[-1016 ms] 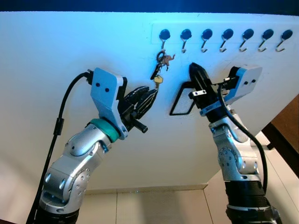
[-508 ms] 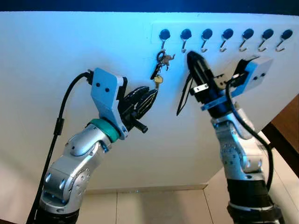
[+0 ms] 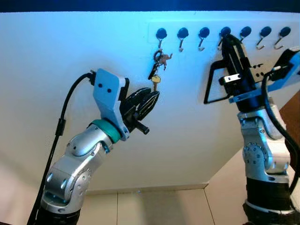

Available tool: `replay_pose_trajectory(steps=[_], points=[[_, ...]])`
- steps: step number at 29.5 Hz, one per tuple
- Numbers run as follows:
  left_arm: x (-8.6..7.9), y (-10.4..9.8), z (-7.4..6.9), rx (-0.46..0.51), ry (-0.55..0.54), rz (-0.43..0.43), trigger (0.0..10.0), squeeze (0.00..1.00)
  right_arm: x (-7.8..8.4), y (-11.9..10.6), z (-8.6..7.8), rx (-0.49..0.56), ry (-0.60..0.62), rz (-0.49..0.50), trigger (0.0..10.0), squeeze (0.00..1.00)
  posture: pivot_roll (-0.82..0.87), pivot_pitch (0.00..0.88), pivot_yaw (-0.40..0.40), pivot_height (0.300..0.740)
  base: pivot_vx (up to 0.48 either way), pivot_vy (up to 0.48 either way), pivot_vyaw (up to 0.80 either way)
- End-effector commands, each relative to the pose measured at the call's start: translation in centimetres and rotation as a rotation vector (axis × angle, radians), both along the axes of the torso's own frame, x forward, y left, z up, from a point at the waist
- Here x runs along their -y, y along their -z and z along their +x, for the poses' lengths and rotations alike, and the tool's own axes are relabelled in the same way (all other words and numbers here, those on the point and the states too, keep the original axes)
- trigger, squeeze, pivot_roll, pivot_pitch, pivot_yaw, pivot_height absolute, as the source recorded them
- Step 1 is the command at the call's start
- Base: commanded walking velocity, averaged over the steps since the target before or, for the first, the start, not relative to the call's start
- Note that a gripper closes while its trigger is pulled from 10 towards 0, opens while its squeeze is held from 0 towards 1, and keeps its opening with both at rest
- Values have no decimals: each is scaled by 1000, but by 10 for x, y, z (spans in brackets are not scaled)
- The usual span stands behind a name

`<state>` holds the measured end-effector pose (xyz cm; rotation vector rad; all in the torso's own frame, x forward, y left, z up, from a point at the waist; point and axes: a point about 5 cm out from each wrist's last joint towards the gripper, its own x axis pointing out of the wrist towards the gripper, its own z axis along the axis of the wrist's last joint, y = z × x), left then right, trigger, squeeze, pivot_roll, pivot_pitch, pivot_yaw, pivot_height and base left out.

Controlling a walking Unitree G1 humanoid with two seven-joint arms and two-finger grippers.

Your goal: Hang keys on a hook

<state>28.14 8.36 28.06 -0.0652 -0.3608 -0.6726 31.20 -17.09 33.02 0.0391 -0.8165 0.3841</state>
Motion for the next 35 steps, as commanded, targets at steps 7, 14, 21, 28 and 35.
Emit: replay_pose_trajectory(steps=[7,14,21,28,35], points=[[-1,2,-1,-5,3,6,10000,0,-11,2,9,-8,-37,-15,10000,0,74,133,108,740,0,0,0],[0,2,-2,-1,5,4,10000,0,-18,-5,9,14,-85,-7,10000,0,81,129,102,740,0,0,0],[0,2,-2,-2,4,5,10000,0,-20,-7,8,28,-106,-6,10000,0,80,126,102,740,0,0,0],[1,1,-2,0,9,5,10000,0,-19,-6,12,23,-82,-5,10000,0,81,124,102,740,0,0,0],[0,1,-2,1,5,6,10000,0,-17,1,22,-11,-47,-3,10000,0,89,125,103,740,0,0,0]])
